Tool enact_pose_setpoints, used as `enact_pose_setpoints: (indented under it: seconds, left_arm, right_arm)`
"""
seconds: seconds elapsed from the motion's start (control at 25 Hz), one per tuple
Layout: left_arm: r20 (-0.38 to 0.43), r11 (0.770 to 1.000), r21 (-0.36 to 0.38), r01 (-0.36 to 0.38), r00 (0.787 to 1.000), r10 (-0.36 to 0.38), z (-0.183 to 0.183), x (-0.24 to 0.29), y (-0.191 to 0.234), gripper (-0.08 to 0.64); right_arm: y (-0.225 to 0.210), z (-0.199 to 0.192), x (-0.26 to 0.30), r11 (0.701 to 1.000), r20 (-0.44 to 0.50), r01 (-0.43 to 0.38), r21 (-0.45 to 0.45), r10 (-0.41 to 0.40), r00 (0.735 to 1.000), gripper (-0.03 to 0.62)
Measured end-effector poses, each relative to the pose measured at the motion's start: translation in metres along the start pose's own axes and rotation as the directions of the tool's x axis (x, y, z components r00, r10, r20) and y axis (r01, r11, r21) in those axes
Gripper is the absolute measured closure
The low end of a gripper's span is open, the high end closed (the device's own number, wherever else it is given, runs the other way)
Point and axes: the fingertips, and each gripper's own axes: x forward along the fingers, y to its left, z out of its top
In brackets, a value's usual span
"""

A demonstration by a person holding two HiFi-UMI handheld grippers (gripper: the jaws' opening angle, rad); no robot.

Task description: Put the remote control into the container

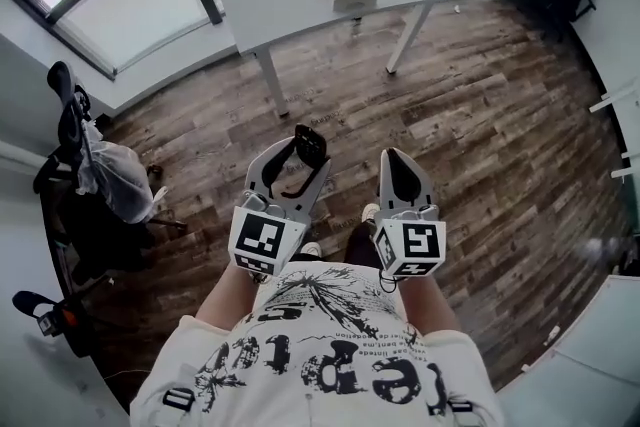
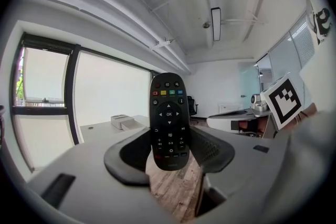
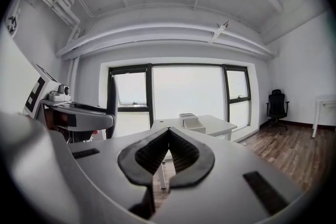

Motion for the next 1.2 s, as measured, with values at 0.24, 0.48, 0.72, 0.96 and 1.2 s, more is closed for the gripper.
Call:
enact_pose_setpoints:
  seconds: [0.24,0.48,0.72,0.96,1.2]
  left_arm:
    - [-0.017,0.998,-0.013,-0.068,0.998,0.068,0.007,0.062,0.019,0.328]
    - [-0.007,0.989,-0.041,-0.144,0.990,0.144,0.033,0.138,0.028,0.327]
    - [-0.003,0.973,-0.062,-0.221,0.975,0.221,0.053,0.213,0.031,0.327]
    - [-0.051,0.973,-0.052,-0.225,0.974,0.222,0.054,0.270,0.038,0.327]
    - [-0.071,0.973,-0.050,-0.226,0.973,0.222,0.051,0.319,0.079,0.327]
  right_arm:
    - [-0.041,0.009,0.063,0.997,0.005,-0.079,0.012,0.079,0.997,0.589]
    - [-0.096,0.028,0.127,0.982,-0.001,-0.190,0.019,0.190,0.982,0.589]
    - [-0.169,0.047,0.170,0.972,0.001,-0.233,-0.007,0.233,0.972,0.589]
    - [-0.217,0.049,0.205,0.974,-0.001,-0.223,0.021,0.223,0.975,0.589]
    - [-0.230,0.045,0.260,0.978,-0.024,-0.210,0.020,0.210,0.977,0.589]
